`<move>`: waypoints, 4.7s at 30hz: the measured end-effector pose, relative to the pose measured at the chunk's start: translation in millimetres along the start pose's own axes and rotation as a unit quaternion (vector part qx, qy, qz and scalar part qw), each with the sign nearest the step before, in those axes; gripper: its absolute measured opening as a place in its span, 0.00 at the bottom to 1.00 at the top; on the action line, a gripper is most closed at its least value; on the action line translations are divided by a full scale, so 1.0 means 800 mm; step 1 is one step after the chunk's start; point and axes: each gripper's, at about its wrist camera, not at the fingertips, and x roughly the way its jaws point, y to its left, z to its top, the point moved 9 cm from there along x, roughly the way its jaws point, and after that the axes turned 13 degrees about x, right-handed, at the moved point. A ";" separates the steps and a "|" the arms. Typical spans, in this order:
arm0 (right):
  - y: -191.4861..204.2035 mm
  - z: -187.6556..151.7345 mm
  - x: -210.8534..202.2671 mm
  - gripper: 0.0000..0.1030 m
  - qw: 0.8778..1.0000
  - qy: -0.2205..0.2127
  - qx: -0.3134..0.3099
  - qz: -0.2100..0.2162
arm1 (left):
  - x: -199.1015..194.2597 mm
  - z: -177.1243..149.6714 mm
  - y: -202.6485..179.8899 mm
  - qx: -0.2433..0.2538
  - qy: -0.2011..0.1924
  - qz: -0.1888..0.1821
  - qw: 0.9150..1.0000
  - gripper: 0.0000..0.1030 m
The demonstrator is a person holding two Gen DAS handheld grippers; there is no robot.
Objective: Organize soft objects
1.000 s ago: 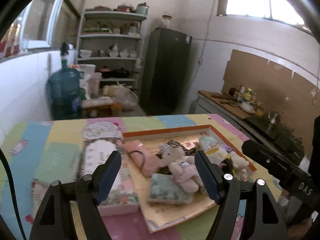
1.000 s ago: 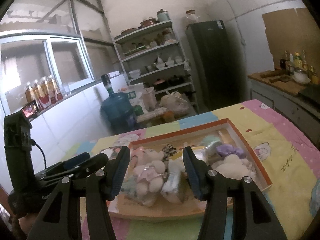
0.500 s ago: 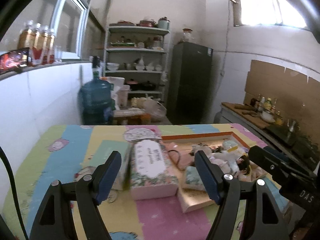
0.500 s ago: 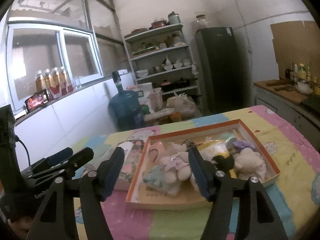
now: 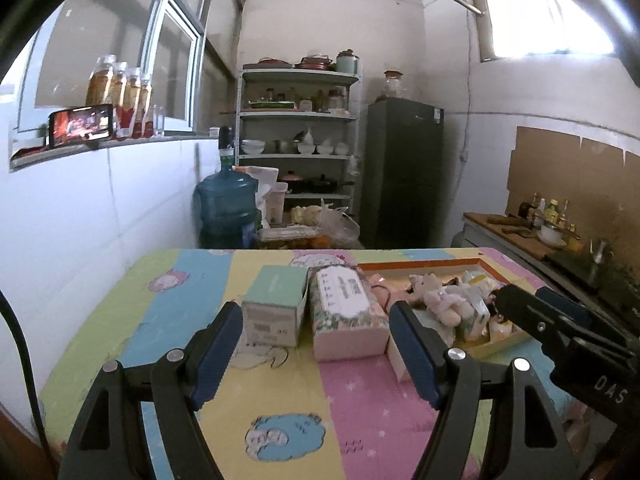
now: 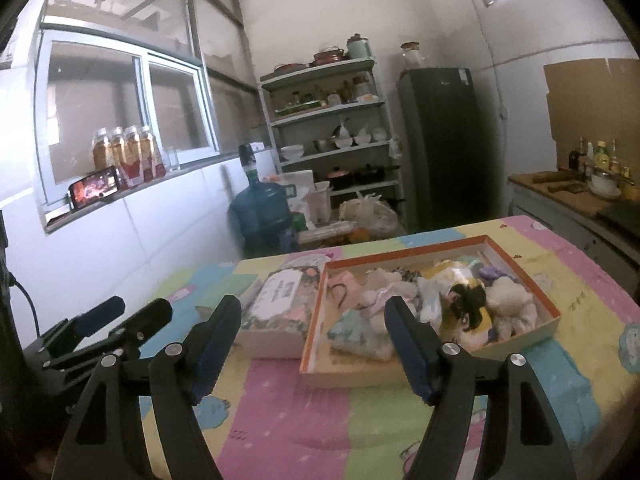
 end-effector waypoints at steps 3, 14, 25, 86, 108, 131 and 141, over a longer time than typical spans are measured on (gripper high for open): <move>0.010 -0.010 -0.012 0.73 1.000 -0.007 -0.007 -0.006 | -0.015 -0.010 0.005 -0.006 -0.002 0.000 1.000 0.73; 0.039 -0.040 -0.056 0.73 0.999 -0.030 -0.019 -0.019 | -0.071 -0.042 0.014 -0.005 0.000 0.036 0.999 0.73; 0.061 -0.055 -0.069 0.73 0.999 -0.023 -0.030 0.003 | -0.099 -0.042 0.024 -0.012 -0.017 0.054 0.998 0.73; 0.069 -0.056 -0.073 0.73 0.999 -0.019 -0.030 0.009 | -0.104 -0.052 0.029 -0.017 -0.012 0.059 0.998 0.73; 0.071 -0.056 -0.073 0.73 0.999 -0.019 -0.031 0.010 | -0.104 -0.054 0.029 -0.018 -0.012 0.060 0.998 0.73; 0.072 -0.057 -0.073 0.73 0.999 -0.020 -0.032 0.010 | -0.106 -0.055 0.029 -0.018 -0.012 0.060 0.998 0.73; 0.073 -0.058 -0.073 0.73 0.999 -0.020 -0.032 0.010 | -0.106 -0.055 0.030 -0.018 -0.012 0.060 0.998 0.73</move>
